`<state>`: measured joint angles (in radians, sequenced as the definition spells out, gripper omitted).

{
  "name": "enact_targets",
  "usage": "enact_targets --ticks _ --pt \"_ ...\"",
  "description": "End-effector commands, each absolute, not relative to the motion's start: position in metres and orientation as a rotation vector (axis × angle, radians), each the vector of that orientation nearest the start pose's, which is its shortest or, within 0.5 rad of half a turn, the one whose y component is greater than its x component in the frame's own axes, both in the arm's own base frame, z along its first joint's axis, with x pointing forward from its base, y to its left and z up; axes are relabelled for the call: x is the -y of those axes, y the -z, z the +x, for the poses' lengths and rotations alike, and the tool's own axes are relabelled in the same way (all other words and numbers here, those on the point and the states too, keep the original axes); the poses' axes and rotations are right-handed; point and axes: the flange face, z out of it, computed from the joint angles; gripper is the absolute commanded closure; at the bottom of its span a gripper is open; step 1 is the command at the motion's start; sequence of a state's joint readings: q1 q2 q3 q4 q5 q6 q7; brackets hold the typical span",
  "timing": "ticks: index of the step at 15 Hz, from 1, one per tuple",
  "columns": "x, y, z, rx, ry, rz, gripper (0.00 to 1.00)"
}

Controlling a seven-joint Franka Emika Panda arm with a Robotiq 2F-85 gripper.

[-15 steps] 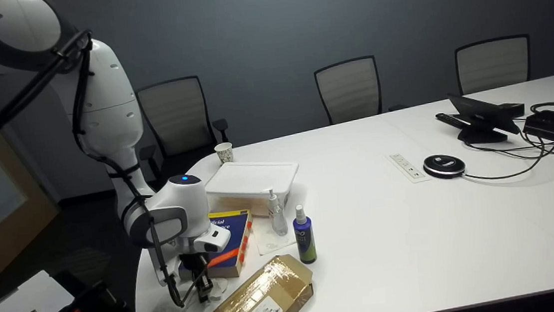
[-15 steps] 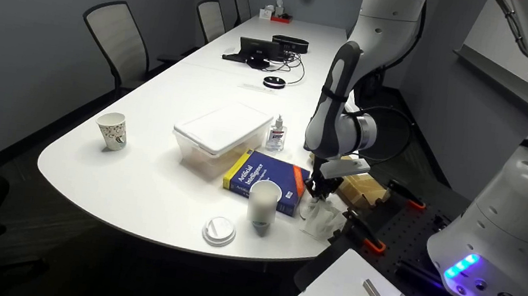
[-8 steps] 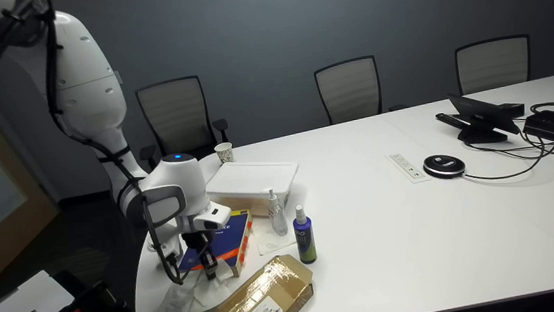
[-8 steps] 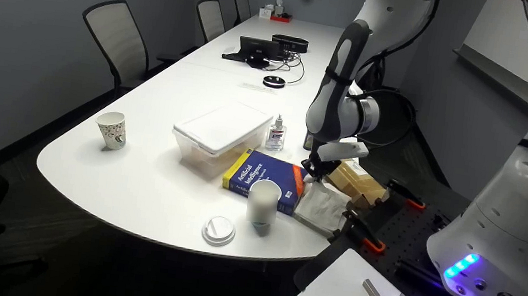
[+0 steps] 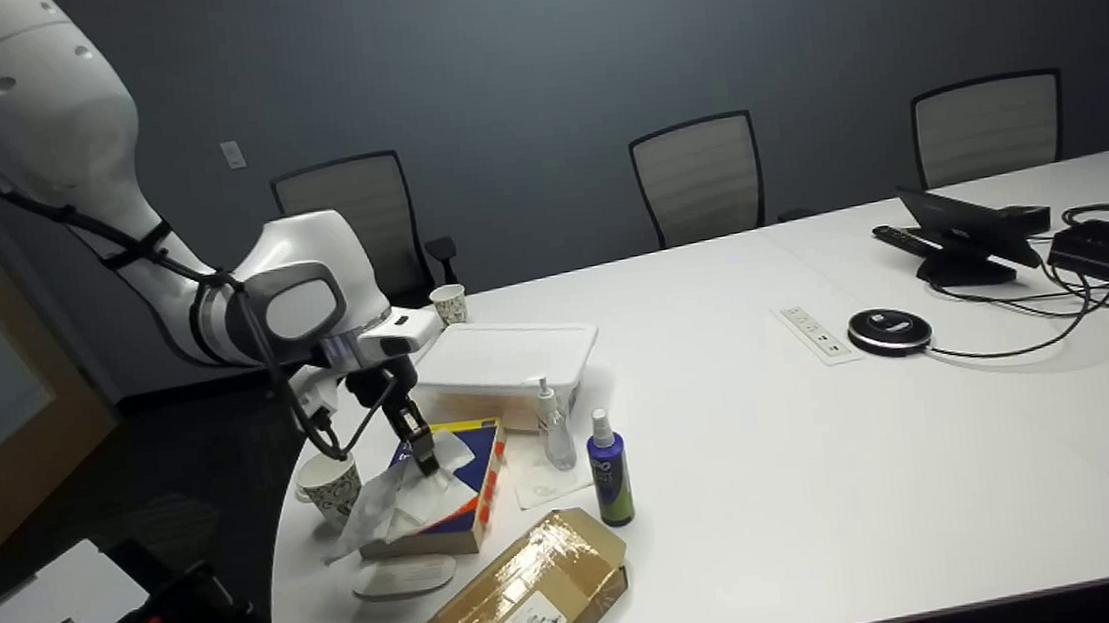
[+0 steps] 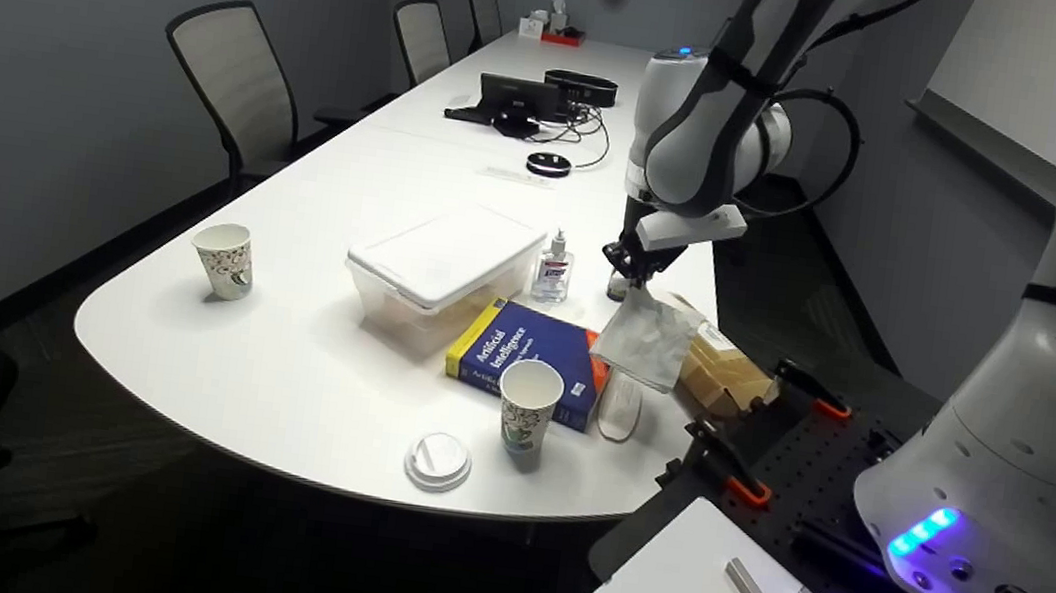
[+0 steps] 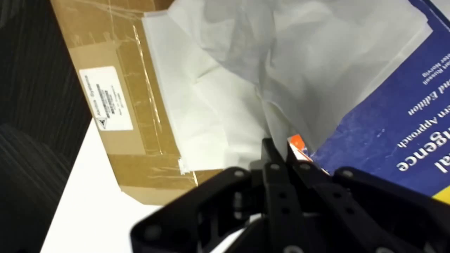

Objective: Use the tissue to wipe the cover of the book

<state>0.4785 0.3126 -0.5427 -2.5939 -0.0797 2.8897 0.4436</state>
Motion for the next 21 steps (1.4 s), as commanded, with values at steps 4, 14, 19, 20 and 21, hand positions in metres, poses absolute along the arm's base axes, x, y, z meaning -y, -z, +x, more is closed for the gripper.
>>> enact_targets --ticks 4,14,19,20,21 --pt "-0.020 -0.180 0.472 -0.437 0.208 -3.227 0.99" --pt "-0.026 -0.099 0.503 -0.357 0.144 -3.274 0.99" --pt "-0.030 -0.069 0.492 -0.367 0.088 -3.275 0.99" --pt "-0.029 -0.064 0.488 -0.378 0.080 -3.275 0.99" --pt "-0.029 -0.060 0.485 -0.388 0.074 -3.276 0.99"
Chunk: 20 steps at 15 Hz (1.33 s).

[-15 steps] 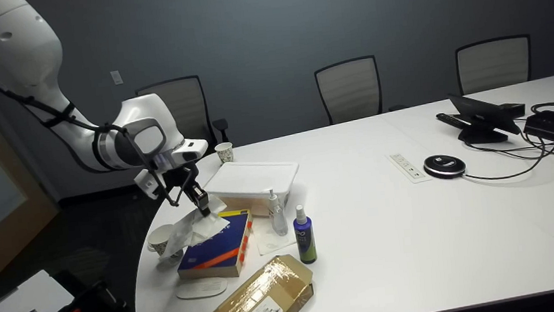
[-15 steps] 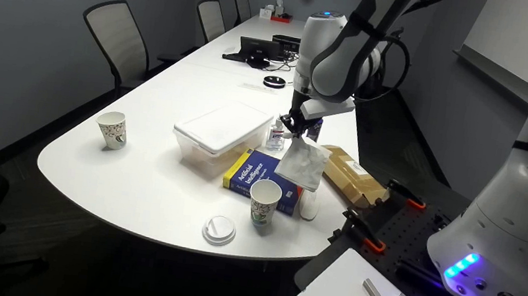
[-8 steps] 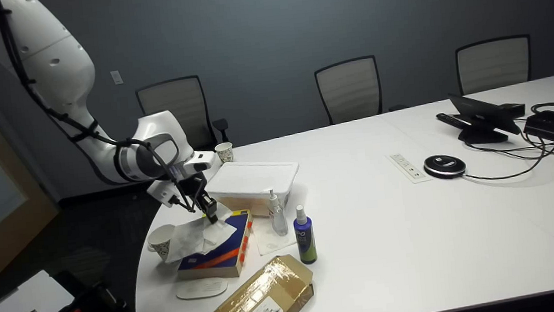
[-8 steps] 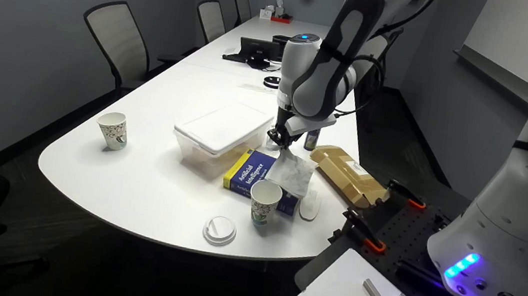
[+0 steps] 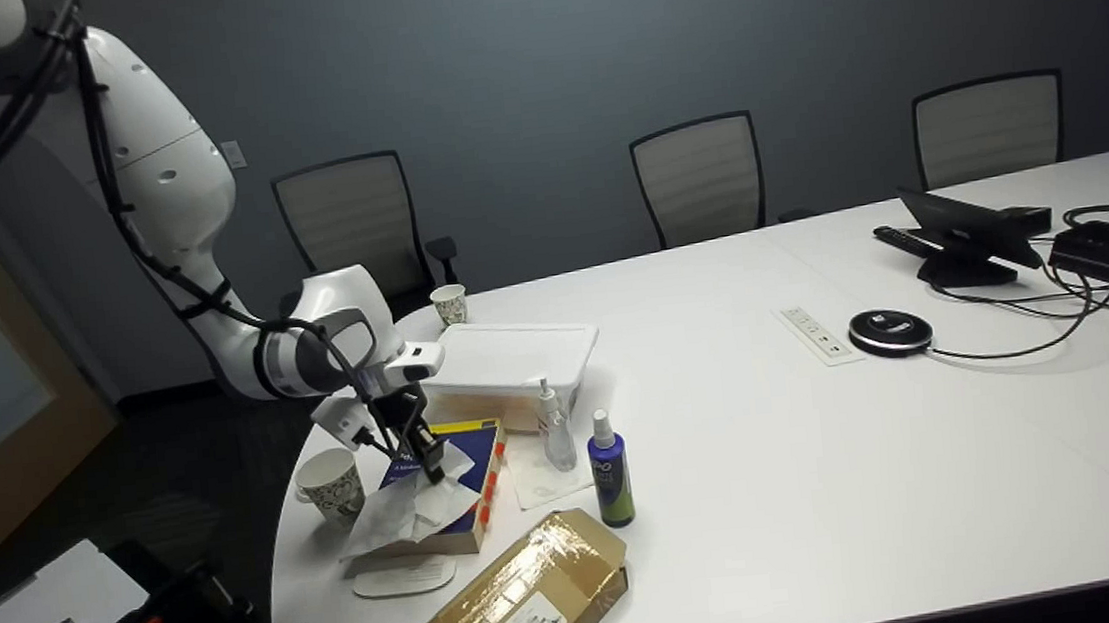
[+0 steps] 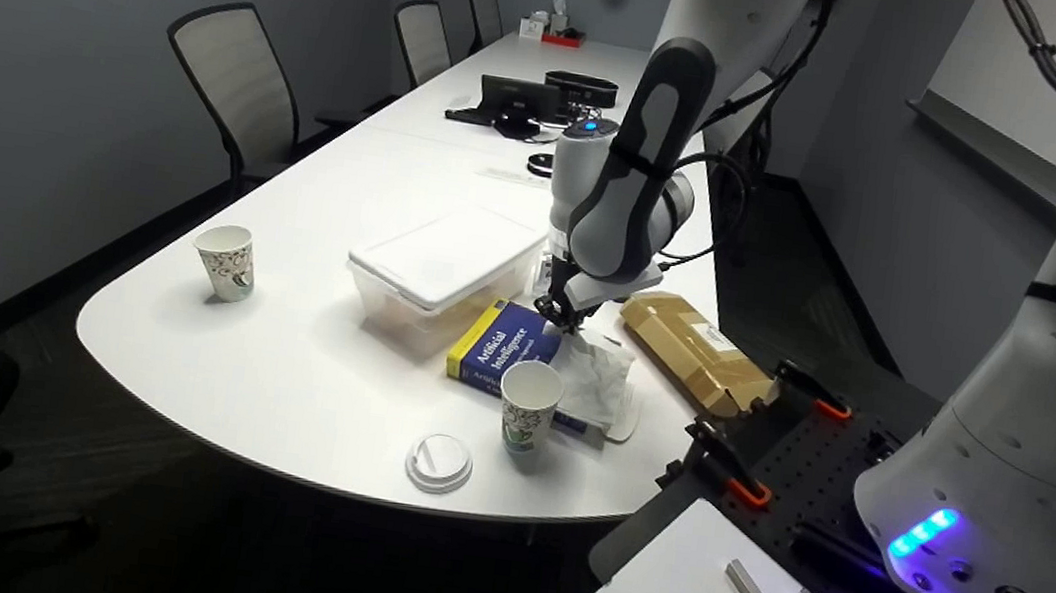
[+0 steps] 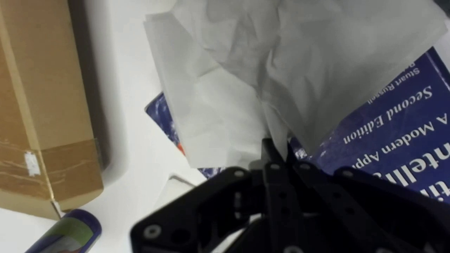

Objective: Use the tissue to wipe the cover of the book

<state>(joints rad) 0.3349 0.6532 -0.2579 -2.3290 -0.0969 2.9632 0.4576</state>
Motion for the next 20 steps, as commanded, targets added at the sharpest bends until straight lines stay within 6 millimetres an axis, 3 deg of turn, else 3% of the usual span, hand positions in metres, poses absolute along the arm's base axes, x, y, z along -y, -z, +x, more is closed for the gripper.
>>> enact_targets --ticks 1,6,12,20 --pt "-0.028 -0.056 0.482 -0.400 0.068 -3.279 0.99" --pt "-0.045 -0.041 0.479 -0.383 -0.013 -3.227 0.99" --pt "-0.064 -0.048 0.497 -0.345 0.019 -3.149 0.99" --pt "-0.031 -0.047 0.528 -0.401 0.125 -3.202 0.99"
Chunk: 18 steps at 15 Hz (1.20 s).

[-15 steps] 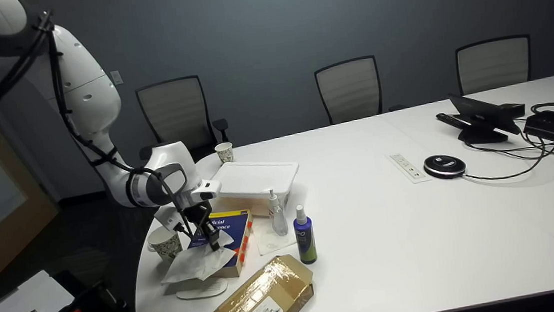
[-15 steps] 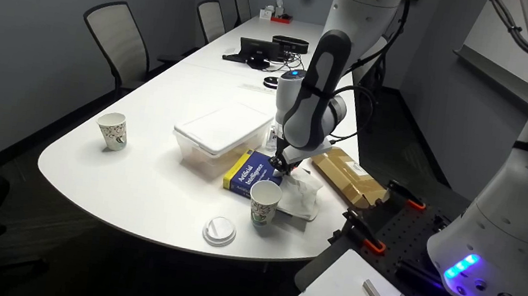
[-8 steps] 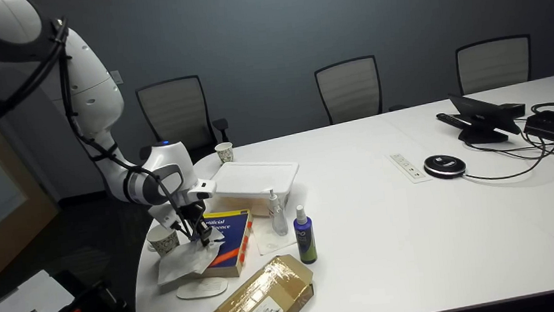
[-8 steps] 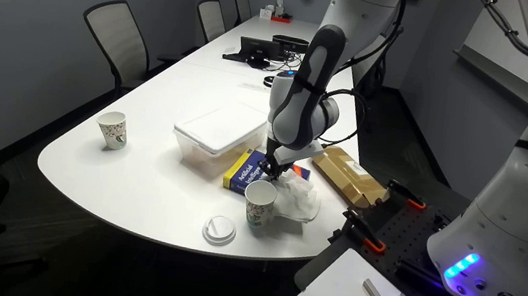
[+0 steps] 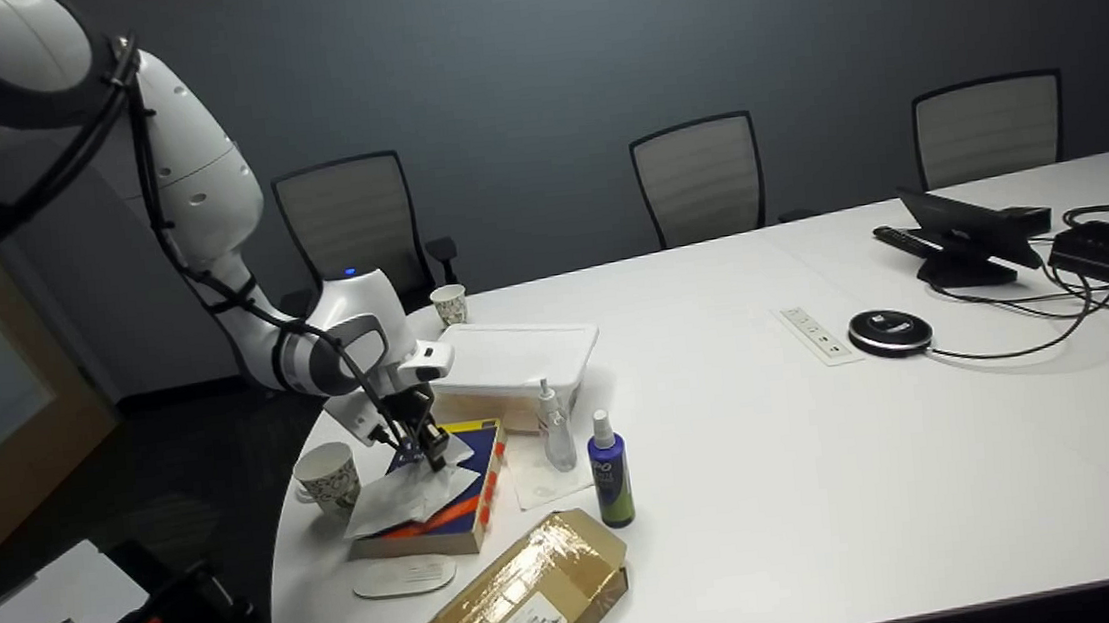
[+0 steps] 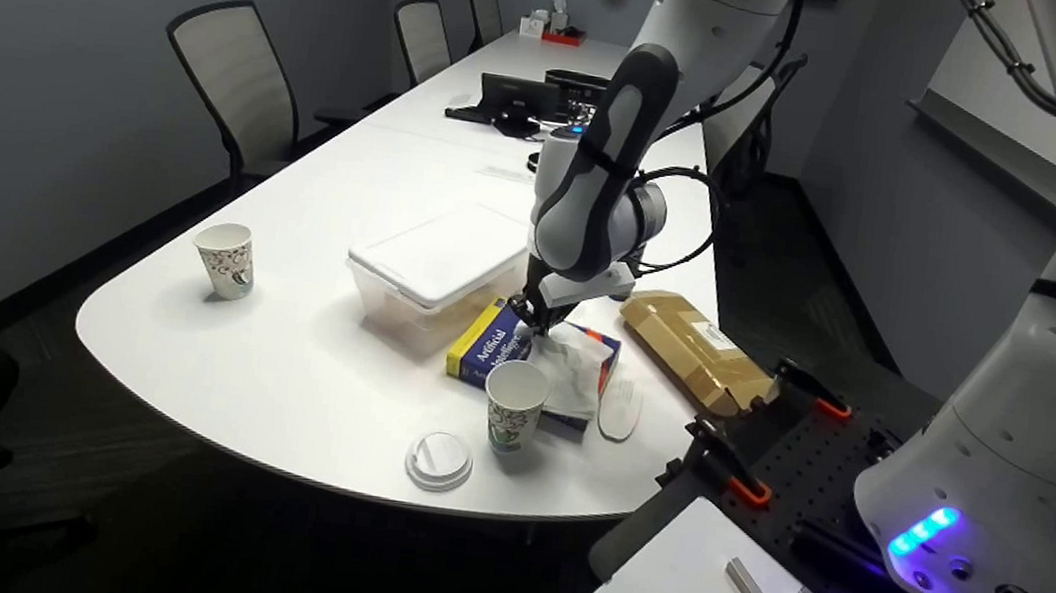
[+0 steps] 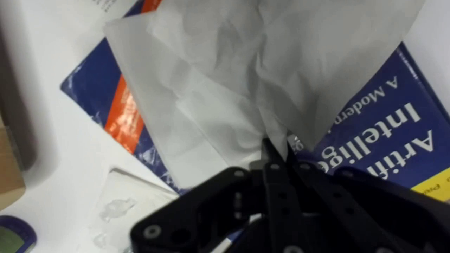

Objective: Use the tissue to wipe the cover of the book

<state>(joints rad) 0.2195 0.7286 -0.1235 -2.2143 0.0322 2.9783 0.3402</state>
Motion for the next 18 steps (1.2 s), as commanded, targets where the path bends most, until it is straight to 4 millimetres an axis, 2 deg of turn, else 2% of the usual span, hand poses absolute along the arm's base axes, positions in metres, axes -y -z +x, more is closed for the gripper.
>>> enact_targets --ticks 1,5,7,13,18 --pt "-0.024 -0.045 0.527 -0.424 0.121 -3.207 0.99" --pt "0.000 -0.036 0.518 -0.497 0.103 -3.238 0.99" --pt "0.000 -0.041 0.513 -0.492 0.065 -3.227 0.99" --pt "-0.031 -0.052 0.510 -0.393 -0.050 -3.184 0.99" --pt "-0.064 -0.048 0.513 -0.276 -0.119 -3.143 0.99"
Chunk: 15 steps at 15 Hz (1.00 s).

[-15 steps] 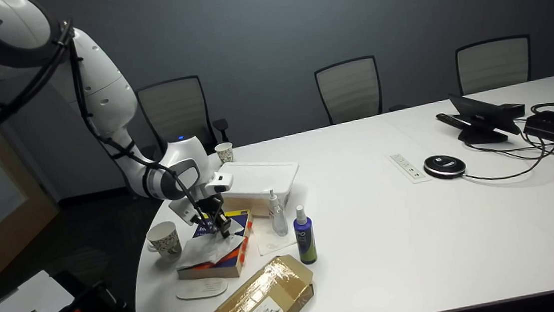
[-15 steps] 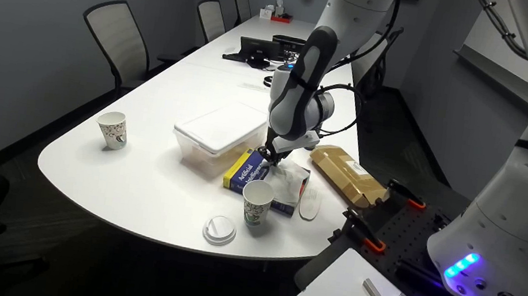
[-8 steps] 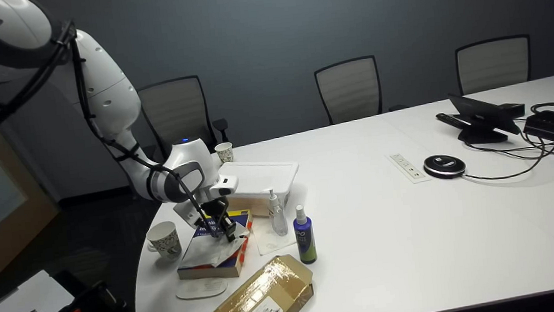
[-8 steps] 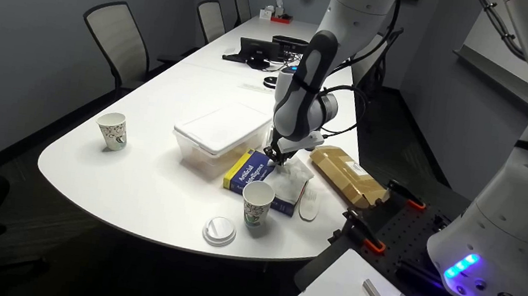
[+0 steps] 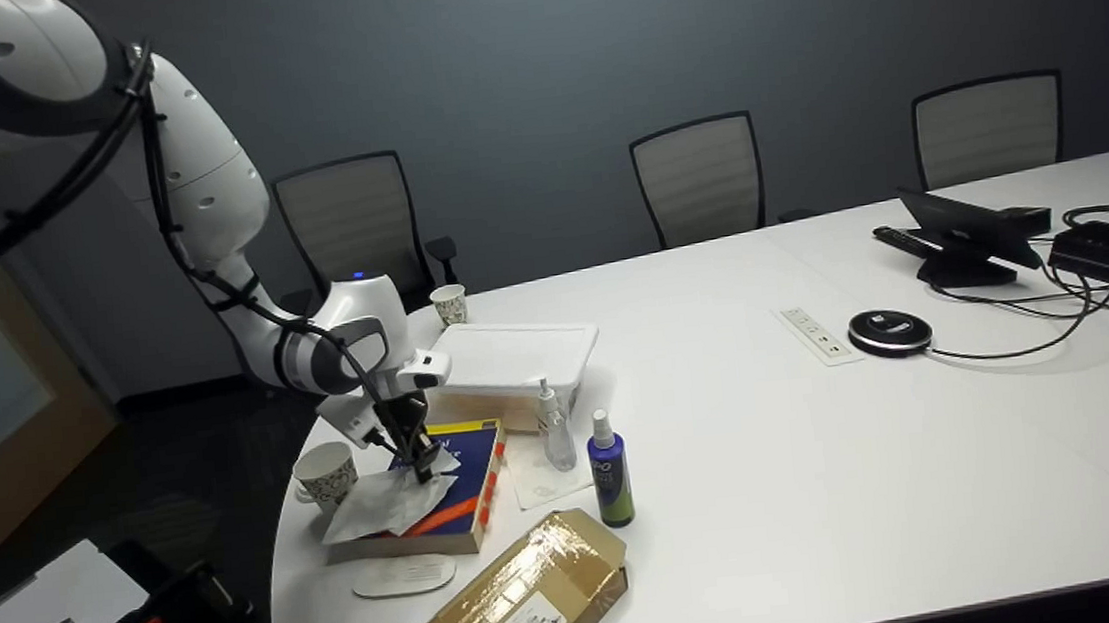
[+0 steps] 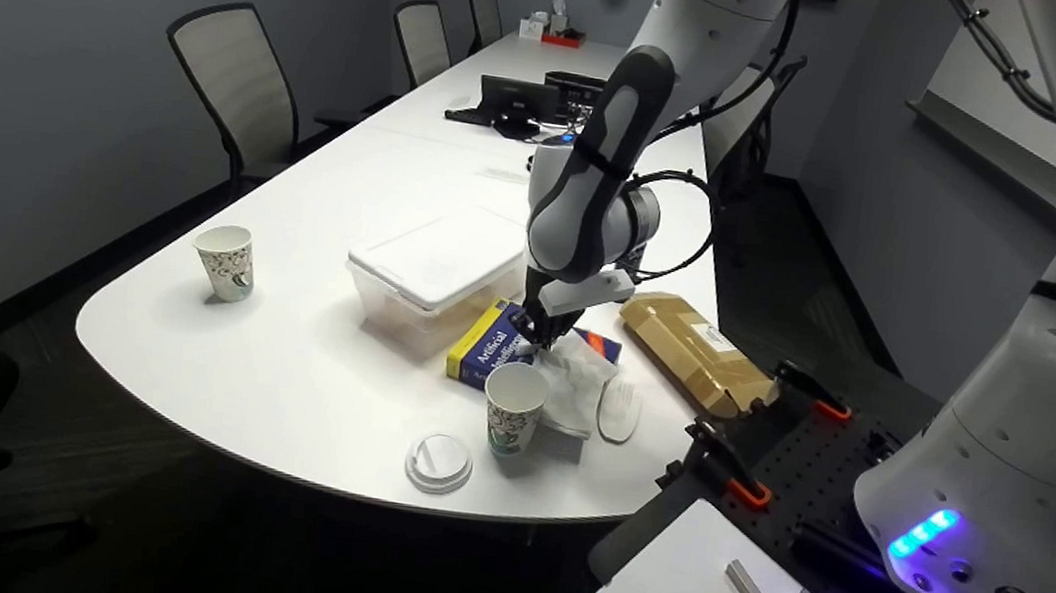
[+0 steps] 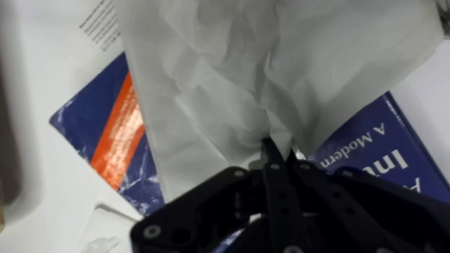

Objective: Use the tissue to wipe the cover of the book

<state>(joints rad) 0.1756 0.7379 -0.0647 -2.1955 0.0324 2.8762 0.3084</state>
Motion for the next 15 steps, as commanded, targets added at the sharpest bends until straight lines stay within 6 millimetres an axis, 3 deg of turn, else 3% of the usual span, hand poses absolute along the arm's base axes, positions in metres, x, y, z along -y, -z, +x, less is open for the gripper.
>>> enact_targets --ticks 1,8,15 --pt "-0.069 -0.047 0.515 -0.247 -0.109 -3.146 0.99" --pt "-0.073 -0.045 0.545 -0.184 -0.017 -3.195 0.99" --pt "-0.030 -0.049 0.574 -0.259 0.019 -3.272 0.99"
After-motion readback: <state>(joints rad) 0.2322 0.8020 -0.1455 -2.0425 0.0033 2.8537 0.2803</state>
